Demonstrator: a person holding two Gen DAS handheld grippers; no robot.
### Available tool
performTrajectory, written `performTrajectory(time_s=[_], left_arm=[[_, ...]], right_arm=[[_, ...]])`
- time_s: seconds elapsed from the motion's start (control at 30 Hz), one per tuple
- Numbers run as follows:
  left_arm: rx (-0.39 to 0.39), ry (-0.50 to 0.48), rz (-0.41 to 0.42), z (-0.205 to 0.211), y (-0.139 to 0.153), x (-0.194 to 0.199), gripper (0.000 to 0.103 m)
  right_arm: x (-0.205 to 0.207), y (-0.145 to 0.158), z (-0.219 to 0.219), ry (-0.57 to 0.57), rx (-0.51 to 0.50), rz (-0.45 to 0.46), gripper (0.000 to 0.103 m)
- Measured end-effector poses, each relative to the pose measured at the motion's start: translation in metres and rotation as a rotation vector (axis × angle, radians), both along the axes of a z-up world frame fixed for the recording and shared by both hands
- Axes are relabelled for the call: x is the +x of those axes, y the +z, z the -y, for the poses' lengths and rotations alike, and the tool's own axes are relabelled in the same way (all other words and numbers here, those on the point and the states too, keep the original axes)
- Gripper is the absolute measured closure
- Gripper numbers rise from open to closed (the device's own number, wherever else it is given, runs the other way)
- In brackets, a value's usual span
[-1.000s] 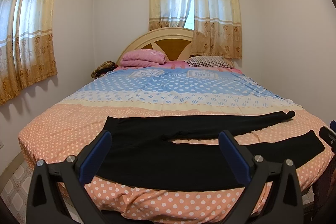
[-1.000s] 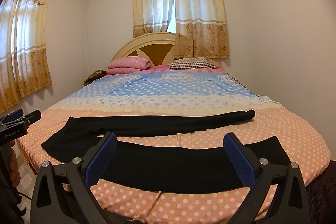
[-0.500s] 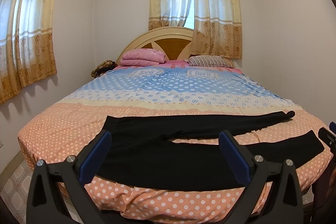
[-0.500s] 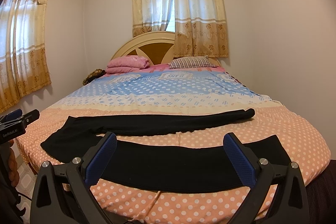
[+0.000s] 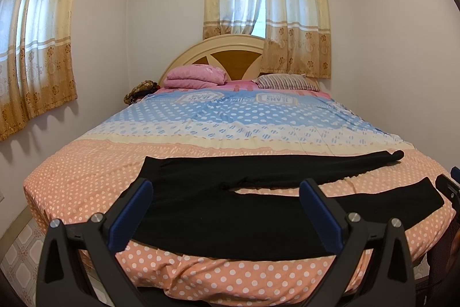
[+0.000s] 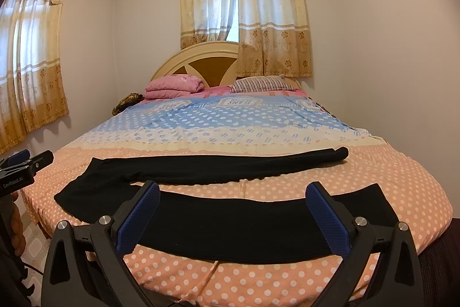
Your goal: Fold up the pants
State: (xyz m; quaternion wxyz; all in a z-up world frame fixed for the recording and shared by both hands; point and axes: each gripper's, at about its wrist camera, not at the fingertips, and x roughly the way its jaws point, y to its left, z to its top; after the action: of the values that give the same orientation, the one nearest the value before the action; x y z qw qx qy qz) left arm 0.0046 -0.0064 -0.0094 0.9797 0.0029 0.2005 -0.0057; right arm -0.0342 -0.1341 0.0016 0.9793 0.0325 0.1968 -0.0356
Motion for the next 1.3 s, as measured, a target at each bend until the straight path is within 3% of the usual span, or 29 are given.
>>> performTrajectory(time_s=[1.3], left_arm=[[0.022,-0.012,-0.046,-0.005,-0.015,0.019,0.0]], right_arm=[[0.008,-0.008,0.001,-0.011,-0.017,-0.038,0.001]])
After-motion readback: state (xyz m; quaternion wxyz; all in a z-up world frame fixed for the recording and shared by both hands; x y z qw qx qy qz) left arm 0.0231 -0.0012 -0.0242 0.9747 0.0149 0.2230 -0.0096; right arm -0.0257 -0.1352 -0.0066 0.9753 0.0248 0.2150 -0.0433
